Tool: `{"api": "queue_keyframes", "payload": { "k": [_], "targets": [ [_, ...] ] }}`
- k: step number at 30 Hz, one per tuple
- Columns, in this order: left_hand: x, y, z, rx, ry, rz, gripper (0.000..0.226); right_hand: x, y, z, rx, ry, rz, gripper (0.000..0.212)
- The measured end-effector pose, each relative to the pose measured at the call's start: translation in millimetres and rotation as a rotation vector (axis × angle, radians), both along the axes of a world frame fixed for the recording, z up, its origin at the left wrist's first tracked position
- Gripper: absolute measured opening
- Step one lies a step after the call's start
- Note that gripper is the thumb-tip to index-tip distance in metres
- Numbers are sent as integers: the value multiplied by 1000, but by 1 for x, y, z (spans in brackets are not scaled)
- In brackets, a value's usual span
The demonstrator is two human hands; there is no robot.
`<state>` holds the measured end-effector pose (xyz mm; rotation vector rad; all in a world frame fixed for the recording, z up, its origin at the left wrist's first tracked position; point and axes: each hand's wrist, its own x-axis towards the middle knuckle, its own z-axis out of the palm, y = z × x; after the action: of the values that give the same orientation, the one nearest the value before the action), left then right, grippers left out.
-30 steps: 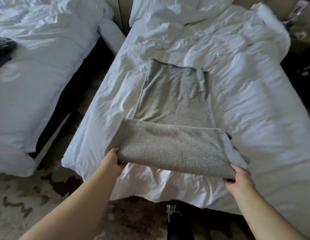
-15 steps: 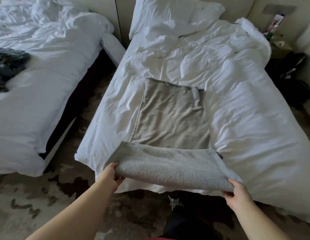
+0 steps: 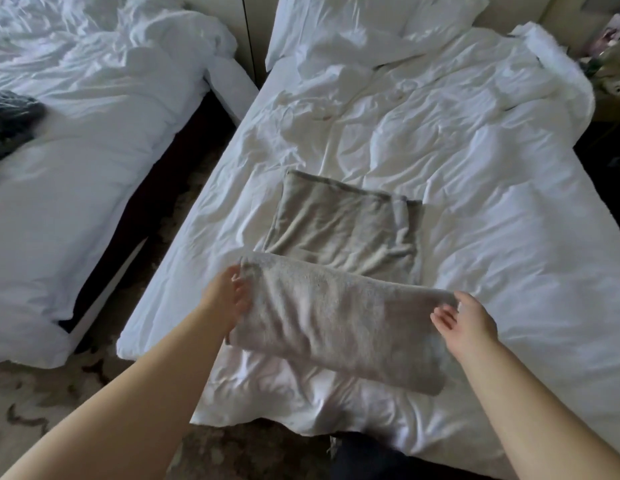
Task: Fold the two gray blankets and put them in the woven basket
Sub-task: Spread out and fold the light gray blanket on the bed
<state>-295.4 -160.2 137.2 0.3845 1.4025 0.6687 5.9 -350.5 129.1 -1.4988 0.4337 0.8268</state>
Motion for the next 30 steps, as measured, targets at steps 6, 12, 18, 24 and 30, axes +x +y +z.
{"api": "queue_keyframes", "payload": {
  "k": [6,12,18,24,30],
  "targets": [
    [17,-23,-72,81,630,-765,20,5,17,-89,-429,-179,943,59],
    [13,-31,-98,197,943,-716,35,14,5,-112,-668,-401,857,50],
    [-4,1,-118,149,1094,-731,63,25,-7,-111,-854,-208,618,79],
    [-24,19,-133,261,741,-654,20,26,-24,-128,-420,49,413,26],
    [-42,28,-141,7,589,-582,22,29,-41,-131,-425,80,312,42]
  ]
}}
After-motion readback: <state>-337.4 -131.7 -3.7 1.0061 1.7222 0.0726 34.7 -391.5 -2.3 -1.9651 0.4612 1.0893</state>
